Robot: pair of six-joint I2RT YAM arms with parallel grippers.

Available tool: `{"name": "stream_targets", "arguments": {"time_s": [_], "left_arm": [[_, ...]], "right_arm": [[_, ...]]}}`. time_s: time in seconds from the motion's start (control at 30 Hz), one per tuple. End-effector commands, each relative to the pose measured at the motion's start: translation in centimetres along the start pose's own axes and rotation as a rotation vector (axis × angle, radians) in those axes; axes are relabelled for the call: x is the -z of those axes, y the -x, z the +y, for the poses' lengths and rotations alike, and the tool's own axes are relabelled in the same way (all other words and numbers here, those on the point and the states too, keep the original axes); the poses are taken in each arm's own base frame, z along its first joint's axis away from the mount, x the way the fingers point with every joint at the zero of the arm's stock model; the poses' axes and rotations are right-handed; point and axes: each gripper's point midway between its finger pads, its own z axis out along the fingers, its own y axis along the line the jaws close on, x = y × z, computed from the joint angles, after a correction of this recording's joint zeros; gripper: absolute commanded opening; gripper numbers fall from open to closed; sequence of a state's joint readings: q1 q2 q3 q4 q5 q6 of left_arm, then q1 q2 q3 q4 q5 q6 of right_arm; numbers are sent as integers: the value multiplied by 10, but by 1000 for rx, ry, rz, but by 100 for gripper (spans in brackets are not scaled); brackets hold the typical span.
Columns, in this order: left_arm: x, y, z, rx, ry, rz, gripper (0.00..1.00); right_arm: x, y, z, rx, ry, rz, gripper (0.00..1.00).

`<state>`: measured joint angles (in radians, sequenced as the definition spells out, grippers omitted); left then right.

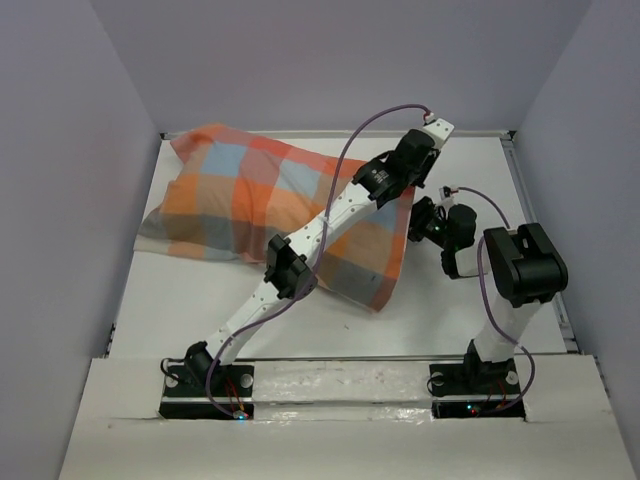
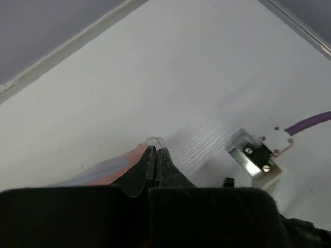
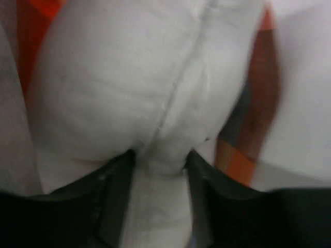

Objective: Put the pillow into the pillowcase

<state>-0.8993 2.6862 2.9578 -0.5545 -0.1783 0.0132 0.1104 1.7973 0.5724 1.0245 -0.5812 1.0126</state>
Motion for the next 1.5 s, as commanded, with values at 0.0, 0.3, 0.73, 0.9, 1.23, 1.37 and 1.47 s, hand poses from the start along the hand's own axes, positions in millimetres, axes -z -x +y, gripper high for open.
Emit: {"name": "stream_targets", "arguments": {"time_s": [0.0, 0.3, 0.73, 0.9, 1.23, 1.37, 1.47], "left_arm": [[101, 133, -41, 143, -287, -261, 0], [173, 174, -123, 225, -592, -341, 0], [154, 170, -124, 263, -465, -361, 84], [159, 165, -69, 129, -183, -338, 99], [198, 153, 100, 114, 328, -221, 99], [200, 118, 206, 208, 542, -110, 99], [211, 121, 268, 260, 626, -147, 99]], "right_arm": [[-20, 5, 76, 64, 315, 26, 24], [-65, -54, 155, 135, 449, 192, 0], [-57, -38, 109, 26, 266, 151, 0], [-21, 2, 65, 27, 115, 79, 0], [19, 71, 9, 132, -209, 21, 52], [48, 76, -7, 185, -362, -61, 79], [79, 102, -7, 231, -463, -206, 83]]}}
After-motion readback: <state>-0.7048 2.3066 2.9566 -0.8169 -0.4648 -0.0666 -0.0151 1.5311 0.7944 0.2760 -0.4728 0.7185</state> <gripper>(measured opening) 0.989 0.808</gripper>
